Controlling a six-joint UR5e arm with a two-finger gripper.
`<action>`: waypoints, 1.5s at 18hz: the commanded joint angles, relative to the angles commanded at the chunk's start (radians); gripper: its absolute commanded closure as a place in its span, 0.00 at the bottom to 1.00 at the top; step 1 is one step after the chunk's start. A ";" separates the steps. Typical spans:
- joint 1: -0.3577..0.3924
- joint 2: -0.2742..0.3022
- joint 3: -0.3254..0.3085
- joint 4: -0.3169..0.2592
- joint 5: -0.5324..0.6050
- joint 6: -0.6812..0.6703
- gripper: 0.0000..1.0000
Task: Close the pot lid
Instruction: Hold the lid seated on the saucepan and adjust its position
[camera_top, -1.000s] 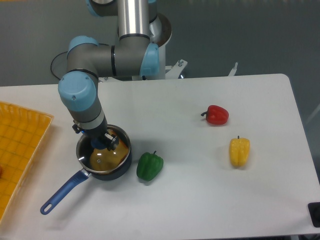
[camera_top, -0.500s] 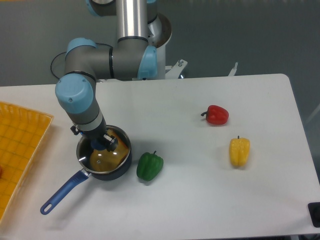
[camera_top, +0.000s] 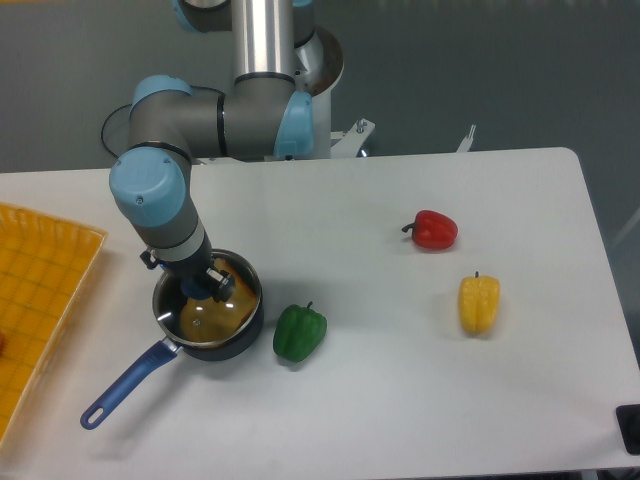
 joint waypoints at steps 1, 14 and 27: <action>0.000 0.002 -0.002 0.000 0.000 0.000 0.55; 0.000 -0.003 -0.005 0.005 0.000 -0.003 0.54; 0.000 -0.014 0.008 0.003 0.000 0.003 0.54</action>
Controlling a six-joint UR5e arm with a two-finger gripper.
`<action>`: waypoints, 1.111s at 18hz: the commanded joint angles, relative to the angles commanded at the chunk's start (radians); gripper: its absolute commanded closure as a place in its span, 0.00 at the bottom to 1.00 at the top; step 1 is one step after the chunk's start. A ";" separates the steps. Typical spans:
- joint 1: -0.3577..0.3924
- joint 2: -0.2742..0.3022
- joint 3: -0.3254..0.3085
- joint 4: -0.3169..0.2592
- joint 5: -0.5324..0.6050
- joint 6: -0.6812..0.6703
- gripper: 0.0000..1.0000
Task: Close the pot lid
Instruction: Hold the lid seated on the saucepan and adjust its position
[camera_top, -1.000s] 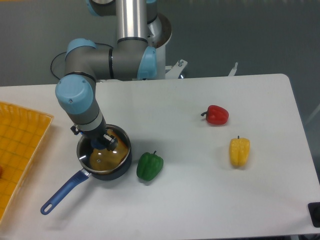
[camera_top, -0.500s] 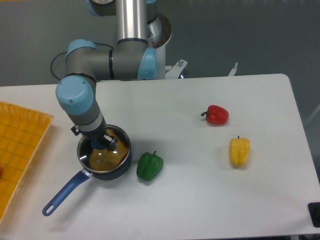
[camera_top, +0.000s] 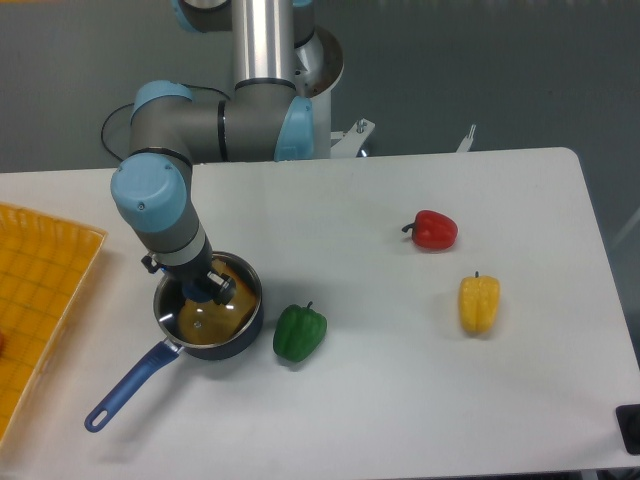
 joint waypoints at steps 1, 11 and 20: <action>0.000 0.000 0.000 0.000 0.000 0.000 0.54; 0.000 -0.003 -0.003 0.000 0.000 0.000 0.51; 0.000 -0.005 -0.006 -0.003 0.000 0.002 0.47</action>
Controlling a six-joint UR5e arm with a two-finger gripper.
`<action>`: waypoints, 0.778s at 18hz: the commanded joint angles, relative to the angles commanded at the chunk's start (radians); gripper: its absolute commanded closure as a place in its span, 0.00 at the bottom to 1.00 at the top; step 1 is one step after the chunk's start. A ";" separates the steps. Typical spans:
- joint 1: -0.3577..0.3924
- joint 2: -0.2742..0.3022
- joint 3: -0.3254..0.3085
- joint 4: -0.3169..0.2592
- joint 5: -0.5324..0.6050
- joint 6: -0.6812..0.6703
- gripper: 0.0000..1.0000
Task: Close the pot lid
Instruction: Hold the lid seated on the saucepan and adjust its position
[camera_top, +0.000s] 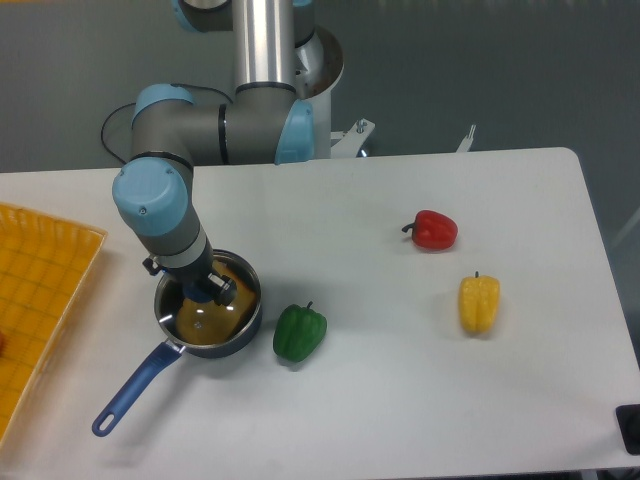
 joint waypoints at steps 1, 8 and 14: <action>0.000 -0.002 0.000 0.000 0.003 0.000 0.39; 0.003 0.006 0.003 -0.014 0.018 0.003 0.00; 0.018 0.021 0.038 -0.044 0.014 0.003 0.00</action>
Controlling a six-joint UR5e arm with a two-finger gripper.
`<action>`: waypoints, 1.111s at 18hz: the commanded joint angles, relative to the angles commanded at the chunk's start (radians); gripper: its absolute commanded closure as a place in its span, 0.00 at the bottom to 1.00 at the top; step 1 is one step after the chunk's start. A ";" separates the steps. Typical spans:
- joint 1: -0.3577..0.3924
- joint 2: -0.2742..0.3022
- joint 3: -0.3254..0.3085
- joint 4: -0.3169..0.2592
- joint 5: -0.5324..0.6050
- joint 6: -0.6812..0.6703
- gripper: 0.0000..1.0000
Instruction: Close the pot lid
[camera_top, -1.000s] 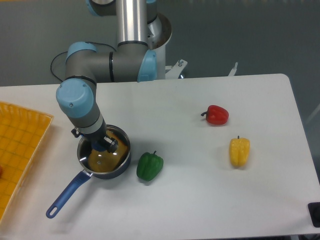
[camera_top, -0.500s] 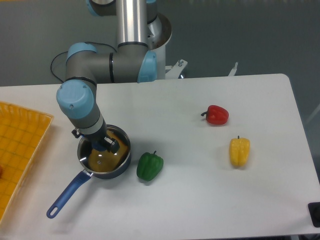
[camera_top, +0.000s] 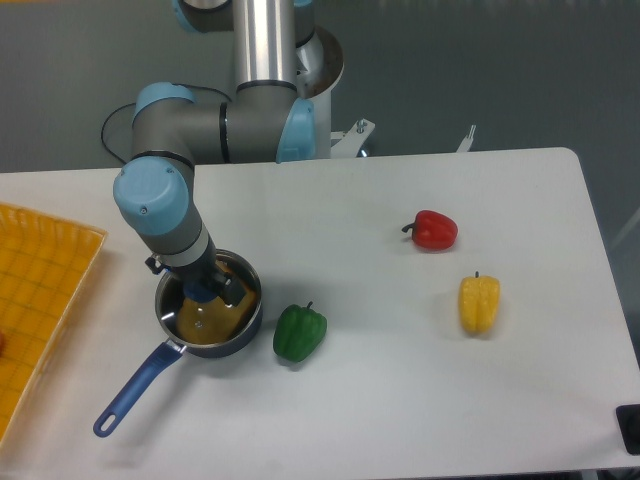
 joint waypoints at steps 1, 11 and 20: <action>0.008 0.006 0.020 -0.029 0.000 0.000 0.00; 0.213 0.110 0.063 -0.124 0.008 0.502 0.00; 0.437 0.186 0.051 -0.187 0.060 0.920 0.00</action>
